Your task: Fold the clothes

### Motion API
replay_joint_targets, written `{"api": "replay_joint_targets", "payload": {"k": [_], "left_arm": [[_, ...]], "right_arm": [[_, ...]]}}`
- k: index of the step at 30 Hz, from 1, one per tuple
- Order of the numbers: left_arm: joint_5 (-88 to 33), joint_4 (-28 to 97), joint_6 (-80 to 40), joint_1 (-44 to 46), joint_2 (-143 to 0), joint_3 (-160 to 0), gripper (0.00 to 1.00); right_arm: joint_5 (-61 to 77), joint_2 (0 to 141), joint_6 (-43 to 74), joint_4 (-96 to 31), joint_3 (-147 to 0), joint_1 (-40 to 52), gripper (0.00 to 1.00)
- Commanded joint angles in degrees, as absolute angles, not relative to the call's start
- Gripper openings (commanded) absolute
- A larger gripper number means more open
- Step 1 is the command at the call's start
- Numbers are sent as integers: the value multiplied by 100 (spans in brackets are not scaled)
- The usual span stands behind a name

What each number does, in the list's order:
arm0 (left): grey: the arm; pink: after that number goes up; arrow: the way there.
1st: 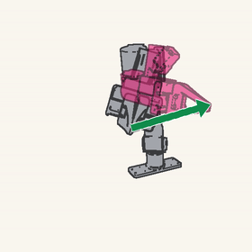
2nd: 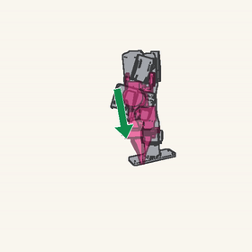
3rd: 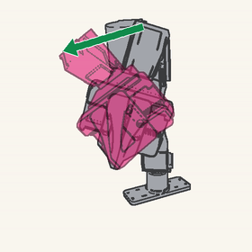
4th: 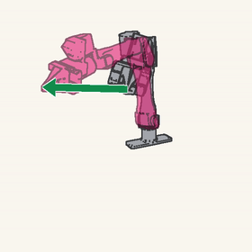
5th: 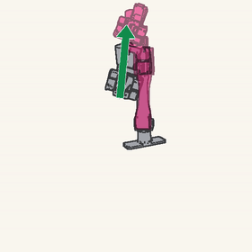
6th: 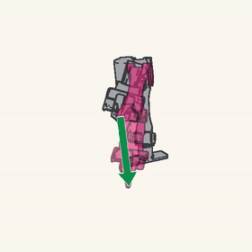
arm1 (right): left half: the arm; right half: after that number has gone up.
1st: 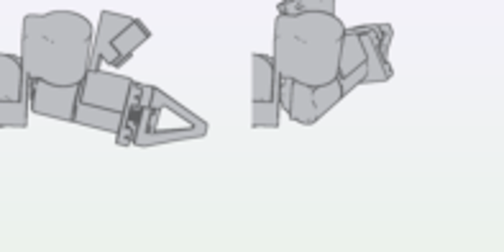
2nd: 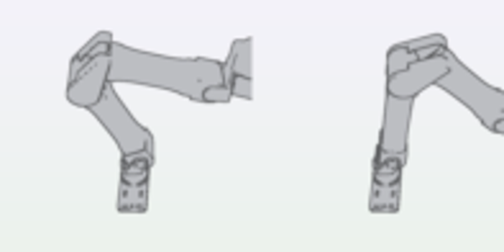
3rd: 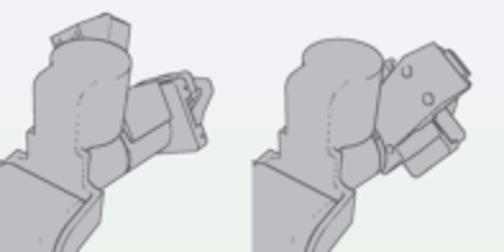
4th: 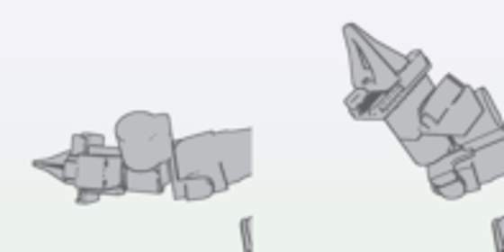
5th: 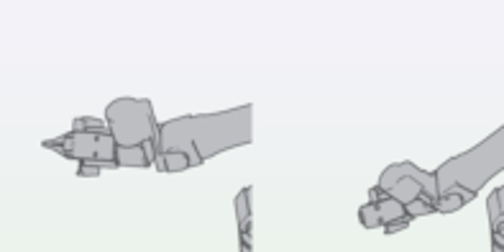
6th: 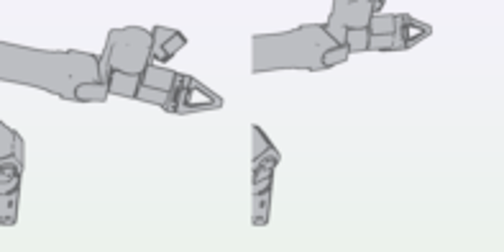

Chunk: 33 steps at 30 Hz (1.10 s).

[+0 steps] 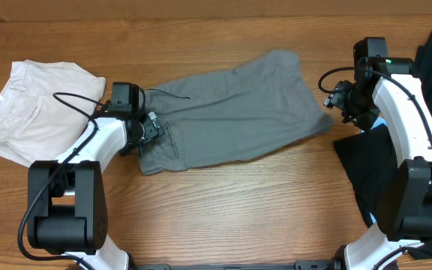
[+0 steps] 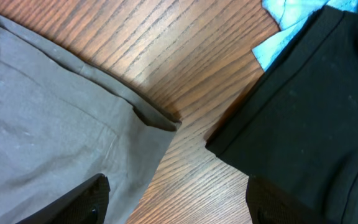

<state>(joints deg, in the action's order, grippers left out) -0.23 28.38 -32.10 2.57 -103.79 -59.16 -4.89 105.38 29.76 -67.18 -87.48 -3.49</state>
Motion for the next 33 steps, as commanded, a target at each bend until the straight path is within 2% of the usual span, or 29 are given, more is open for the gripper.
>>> {"api": "replay_joint_targets", "payload": {"k": [1,3,7,9,13,16,18,19,22,23,26,33], "left_arm": [[-596,2257,-2764,220,-10429,-5590,75],[-714,1951,-2716,222,-10468,-5450,69],[-760,1896,-2718,222,-10490,-5413,31],[-762,1907,-2718,222,-10490,-5413,6],[-753,2062,-2552,209,-10484,-5452,4],[-751,2722,-2335,102,-10442,-5787,4],[-753,4399,-2056,-95,-10344,-6788,4],[-753,4757,-1940,-128,-10335,-7059,4],[-733,5907,-1645,-176,-10322,-8084,4],[-735,6200,-1643,-187,-10324,-8414,4],[-792,6792,-1649,-185,-10324,-9262,4],[-1953,6967,-1656,-185,-10324,-10259,4]], "right_arm": [[-480,10451,2954,-6722,-8862,-340,75],[-480,10451,2952,-6731,-8862,-340,74],[-480,10451,2954,-6764,-8862,-340,74],[-480,10451,2952,-6764,-8862,-340,74],[-480,10451,2952,-6759,-8862,-340,75],[-360,10451,2668,-6687,-8862,-338,73],[534,10451,1212,-6320,-8862,-309,53],[672,10453,989,-6230,-8862,-294,46],[934,10457,740,-5749,-8855,-180,10],[1144,10464,692,-5607,-8849,-121,4],[2075,10536,325,-5336,-8847,198,4],[2740,11061,687,-5155,-8820,1328,4]]}}
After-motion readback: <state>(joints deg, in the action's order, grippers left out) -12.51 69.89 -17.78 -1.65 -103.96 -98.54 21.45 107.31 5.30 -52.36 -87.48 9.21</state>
